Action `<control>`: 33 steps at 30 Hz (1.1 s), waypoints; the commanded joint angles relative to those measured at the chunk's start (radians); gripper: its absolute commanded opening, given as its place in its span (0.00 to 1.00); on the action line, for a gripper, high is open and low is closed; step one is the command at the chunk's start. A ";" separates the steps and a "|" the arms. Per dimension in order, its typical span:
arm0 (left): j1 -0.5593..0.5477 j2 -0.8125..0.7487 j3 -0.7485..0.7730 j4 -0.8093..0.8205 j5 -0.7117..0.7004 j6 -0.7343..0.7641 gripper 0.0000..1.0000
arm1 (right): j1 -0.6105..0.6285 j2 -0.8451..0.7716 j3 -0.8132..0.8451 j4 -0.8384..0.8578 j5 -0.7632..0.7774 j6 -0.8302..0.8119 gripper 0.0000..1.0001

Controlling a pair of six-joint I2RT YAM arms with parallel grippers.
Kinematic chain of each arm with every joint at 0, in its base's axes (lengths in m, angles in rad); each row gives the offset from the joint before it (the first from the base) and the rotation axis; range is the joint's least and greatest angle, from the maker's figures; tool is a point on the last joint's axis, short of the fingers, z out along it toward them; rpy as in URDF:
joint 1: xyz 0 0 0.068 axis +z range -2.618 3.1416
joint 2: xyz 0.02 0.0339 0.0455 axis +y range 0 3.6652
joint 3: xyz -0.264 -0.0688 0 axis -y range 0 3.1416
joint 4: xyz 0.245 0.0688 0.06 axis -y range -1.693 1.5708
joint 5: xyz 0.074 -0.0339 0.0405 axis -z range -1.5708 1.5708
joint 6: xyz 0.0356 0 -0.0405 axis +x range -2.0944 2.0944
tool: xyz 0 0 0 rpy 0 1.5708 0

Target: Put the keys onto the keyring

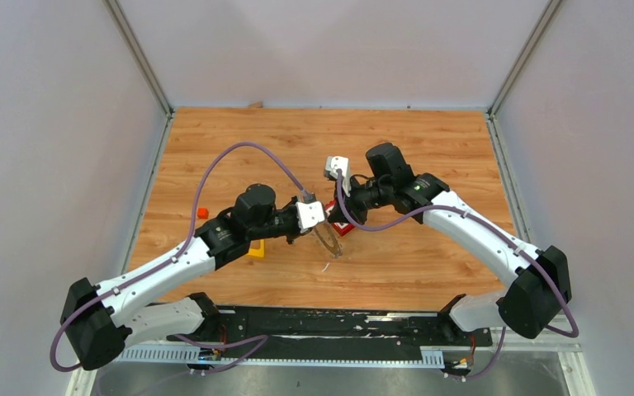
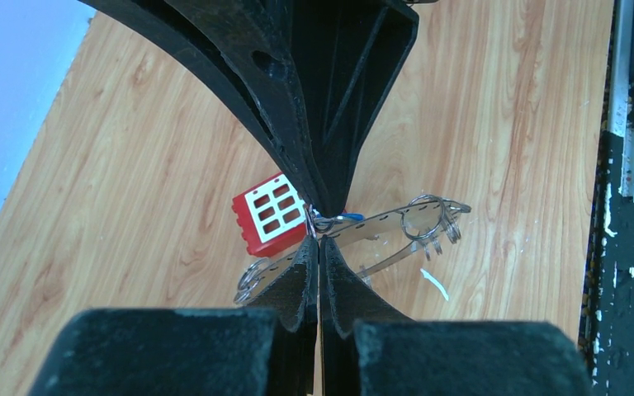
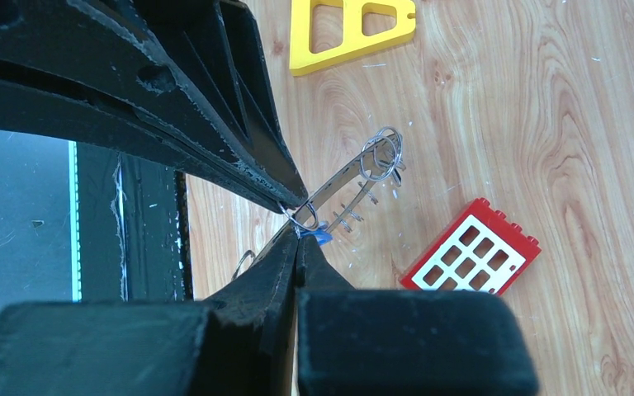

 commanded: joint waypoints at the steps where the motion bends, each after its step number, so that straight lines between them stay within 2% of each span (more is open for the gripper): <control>1: -0.023 -0.009 0.043 0.030 0.015 0.025 0.00 | -0.005 -0.008 0.048 0.051 0.032 0.008 0.00; 33: -0.048 -0.011 0.020 0.042 -0.027 0.087 0.00 | -0.050 -0.019 0.036 0.085 -0.095 0.054 0.00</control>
